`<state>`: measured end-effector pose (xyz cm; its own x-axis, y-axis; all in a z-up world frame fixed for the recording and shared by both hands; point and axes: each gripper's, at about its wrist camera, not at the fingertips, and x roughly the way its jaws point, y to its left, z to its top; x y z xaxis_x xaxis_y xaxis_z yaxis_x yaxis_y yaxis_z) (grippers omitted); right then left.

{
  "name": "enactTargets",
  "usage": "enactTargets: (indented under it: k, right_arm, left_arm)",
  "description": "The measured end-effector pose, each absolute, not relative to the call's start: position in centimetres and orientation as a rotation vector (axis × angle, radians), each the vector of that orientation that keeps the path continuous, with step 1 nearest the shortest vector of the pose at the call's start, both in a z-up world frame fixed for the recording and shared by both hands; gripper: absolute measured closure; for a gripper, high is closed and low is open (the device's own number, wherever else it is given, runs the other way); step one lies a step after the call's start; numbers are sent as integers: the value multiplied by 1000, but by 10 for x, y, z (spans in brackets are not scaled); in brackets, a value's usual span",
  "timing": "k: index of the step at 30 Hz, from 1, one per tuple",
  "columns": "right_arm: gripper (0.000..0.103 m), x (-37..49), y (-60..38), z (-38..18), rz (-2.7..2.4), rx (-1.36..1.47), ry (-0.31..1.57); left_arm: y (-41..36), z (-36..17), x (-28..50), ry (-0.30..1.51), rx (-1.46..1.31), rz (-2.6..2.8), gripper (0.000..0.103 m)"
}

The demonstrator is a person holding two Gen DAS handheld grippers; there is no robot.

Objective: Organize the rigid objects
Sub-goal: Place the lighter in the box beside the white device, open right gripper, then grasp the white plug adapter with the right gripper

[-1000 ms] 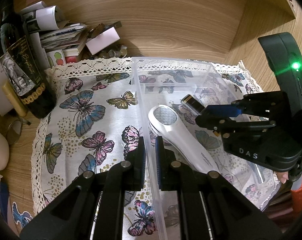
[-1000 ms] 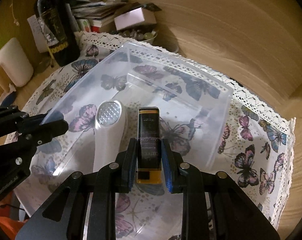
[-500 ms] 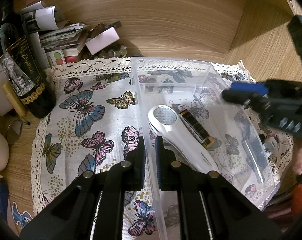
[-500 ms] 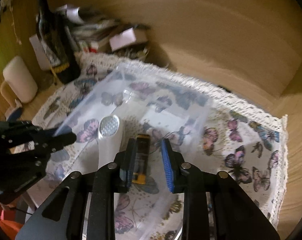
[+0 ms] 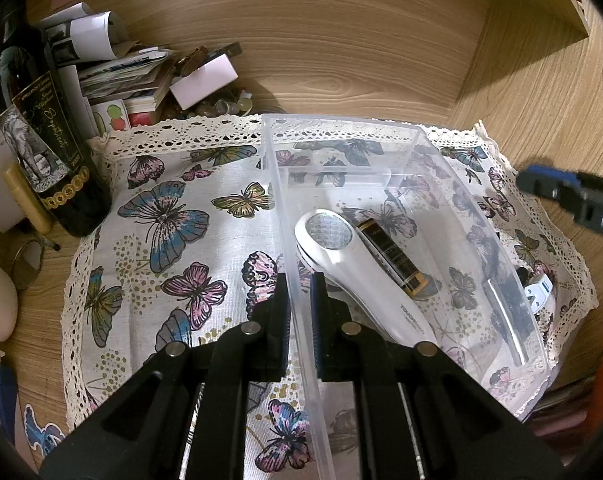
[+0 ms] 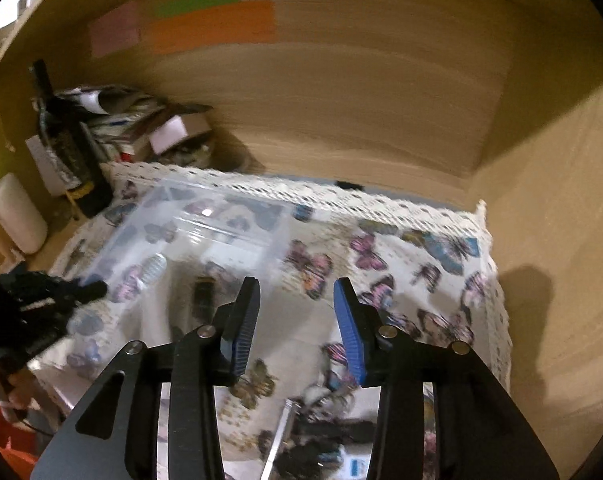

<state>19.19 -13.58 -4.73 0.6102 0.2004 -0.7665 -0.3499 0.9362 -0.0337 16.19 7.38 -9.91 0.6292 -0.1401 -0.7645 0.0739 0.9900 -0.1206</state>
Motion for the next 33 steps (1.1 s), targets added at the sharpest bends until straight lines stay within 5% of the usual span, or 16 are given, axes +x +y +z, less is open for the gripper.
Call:
enactTargets:
  k: [28, 33]
  right_arm:
    - [68, 121, -220, -121, 122, 36, 967]
    - [76, 120, -220, -115, 124, 52, 940]
  left_arm:
    - [74, -100, 160, 875, -82, -129, 94]
    - [74, -99, 160, 875, -81, -129, 94]
